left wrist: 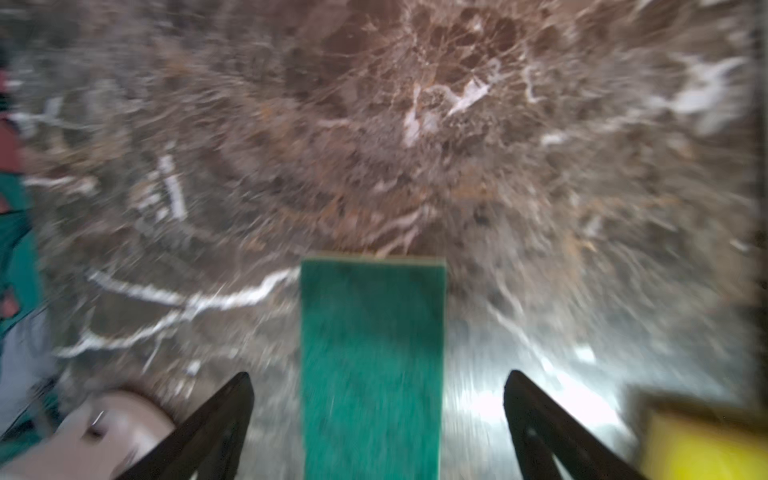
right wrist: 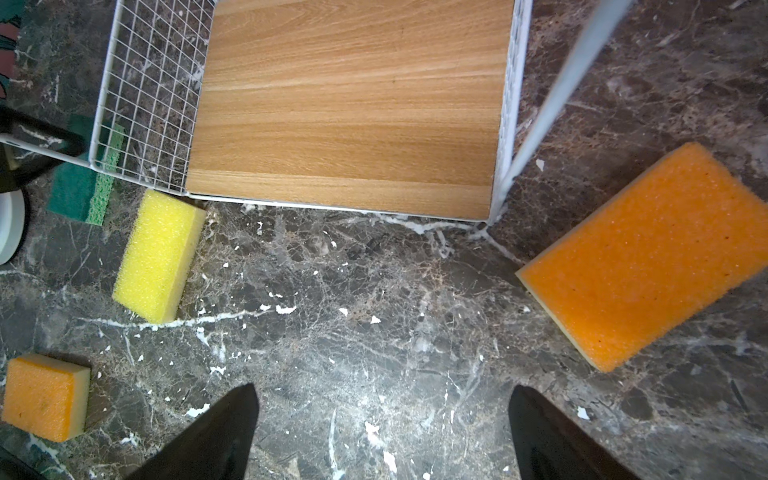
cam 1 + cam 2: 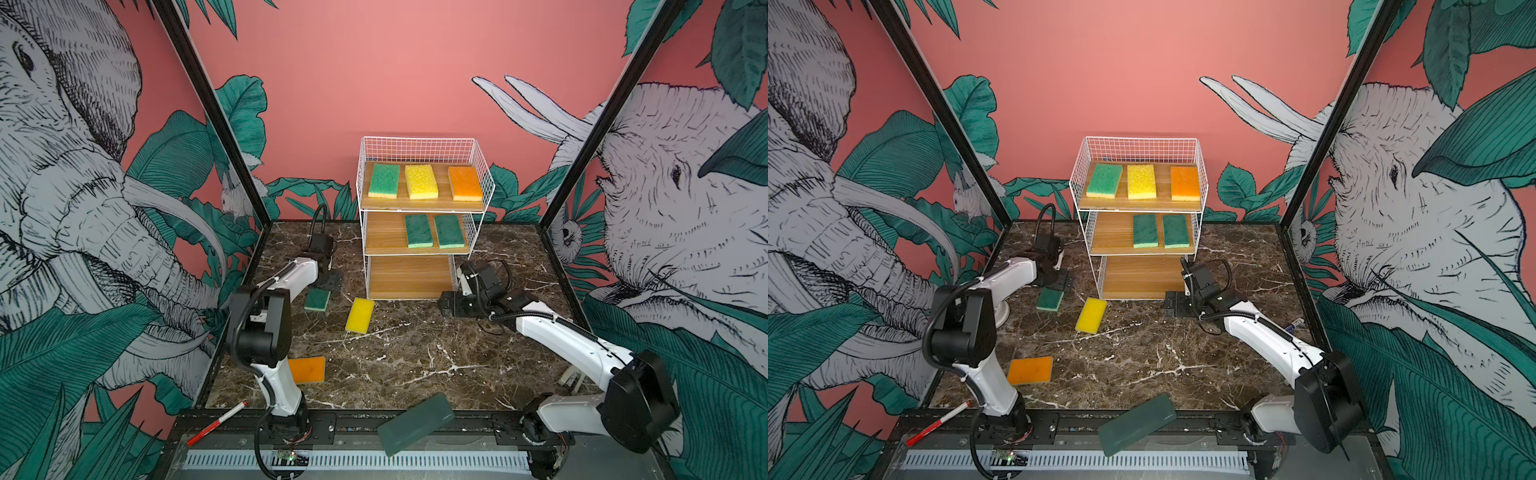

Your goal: Place and organize the cleaning sponges onto the shelf

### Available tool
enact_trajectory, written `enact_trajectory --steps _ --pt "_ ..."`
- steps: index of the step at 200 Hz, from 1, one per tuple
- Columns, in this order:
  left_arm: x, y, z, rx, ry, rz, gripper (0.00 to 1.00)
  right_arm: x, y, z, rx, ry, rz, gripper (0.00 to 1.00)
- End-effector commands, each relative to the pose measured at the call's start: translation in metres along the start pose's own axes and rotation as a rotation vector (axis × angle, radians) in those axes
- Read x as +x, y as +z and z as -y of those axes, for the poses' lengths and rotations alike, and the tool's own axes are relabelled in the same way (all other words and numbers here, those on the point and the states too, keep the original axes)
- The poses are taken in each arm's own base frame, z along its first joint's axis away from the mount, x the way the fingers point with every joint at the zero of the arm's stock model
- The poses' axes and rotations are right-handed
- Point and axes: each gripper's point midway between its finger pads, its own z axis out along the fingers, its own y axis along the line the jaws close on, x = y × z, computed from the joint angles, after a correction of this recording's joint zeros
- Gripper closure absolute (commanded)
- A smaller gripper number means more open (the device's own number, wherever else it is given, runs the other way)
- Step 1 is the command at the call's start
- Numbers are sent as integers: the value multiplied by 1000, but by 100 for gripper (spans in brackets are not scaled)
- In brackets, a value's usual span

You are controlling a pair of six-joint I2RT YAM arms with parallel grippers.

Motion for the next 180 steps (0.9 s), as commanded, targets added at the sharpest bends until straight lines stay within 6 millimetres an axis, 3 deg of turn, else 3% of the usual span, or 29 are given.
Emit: enact_trajectory --steps 1,23,48,75,108,143,180 --pt "11 -26 -3 7 -72 94 4 0 -6 0 -10 10 17 3" --pt "42 -26 -1 11 -199 132 3 5 0 7 7 -3 28 3" --pt "56 -28 -1 23 -324 187 3 10 7 13 39 -25 7 3" --pt "62 -26 4 50 -442 134 2 11 8 15 41 -31 8 3" --pt "72 1 20 109 -592 99 1 12 5 15 32 -14 27 3" --pt "75 19 22 95 -587 75 1 13 -2 19 42 -13 49 3" --pt "76 13 16 62 -574 78 1 14 -2 22 52 -15 55 2"
